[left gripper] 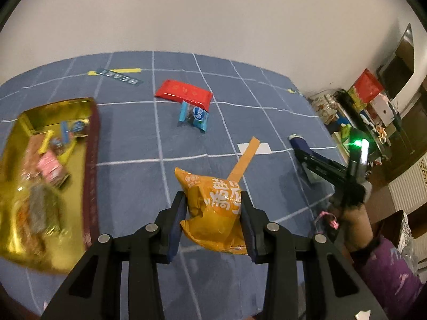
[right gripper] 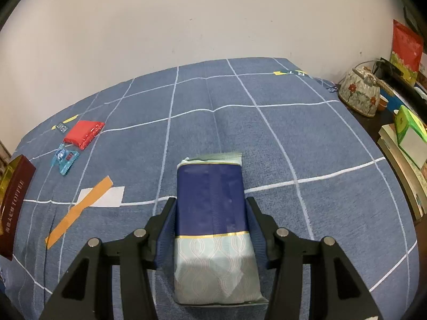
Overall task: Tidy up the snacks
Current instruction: 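Carry the orange bag into the gold tray and open the left tool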
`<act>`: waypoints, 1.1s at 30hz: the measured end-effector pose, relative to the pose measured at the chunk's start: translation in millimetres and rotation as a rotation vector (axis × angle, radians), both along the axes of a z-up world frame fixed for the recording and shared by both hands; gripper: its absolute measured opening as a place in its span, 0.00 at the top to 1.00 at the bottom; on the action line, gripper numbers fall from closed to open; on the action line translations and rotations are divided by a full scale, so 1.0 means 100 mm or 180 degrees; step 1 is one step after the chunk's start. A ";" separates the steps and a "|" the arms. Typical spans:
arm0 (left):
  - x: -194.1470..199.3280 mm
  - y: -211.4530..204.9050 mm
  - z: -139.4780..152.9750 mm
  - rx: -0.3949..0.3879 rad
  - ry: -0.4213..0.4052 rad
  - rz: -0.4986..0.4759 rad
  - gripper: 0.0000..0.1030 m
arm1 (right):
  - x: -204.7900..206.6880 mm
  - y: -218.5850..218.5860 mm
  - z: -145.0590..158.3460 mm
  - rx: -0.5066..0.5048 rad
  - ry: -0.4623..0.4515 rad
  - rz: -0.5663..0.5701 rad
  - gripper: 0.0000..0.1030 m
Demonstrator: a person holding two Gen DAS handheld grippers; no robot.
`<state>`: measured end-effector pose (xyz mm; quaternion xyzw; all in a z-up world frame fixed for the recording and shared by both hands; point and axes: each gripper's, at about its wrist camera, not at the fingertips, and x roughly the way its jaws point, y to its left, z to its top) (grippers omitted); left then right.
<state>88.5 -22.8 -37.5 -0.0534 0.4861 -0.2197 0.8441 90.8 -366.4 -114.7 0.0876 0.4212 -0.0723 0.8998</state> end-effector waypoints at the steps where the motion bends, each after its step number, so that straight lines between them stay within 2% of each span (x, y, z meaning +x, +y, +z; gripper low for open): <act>1: -0.06 0.06 0.04 -0.0016 -0.0011 0.0026 0.66 | 0.00 0.01 0.00 -0.0009 0.0004 0.0001 0.50; 7: -0.34 0.30 0.19 0.0039 -0.0091 0.0133 0.65 | 0.02 0.04 -0.01 -0.0099 0.0037 0.0003 0.50; 16: -0.47 0.72 0.27 0.0024 -0.0134 0.0374 0.65 | 0.03 0.08 -0.02 -0.0200 0.0075 0.0006 0.50; 20: -0.50 0.83 0.30 0.0153 -0.0219 0.0461 0.65 | 0.04 0.08 -0.02 -0.0222 0.0083 0.0009 0.50; 33: -0.39 1.41 0.31 0.0184 -0.0244 0.0894 0.65 | 0.03 0.08 -0.02 -0.0236 0.0087 0.0012 0.50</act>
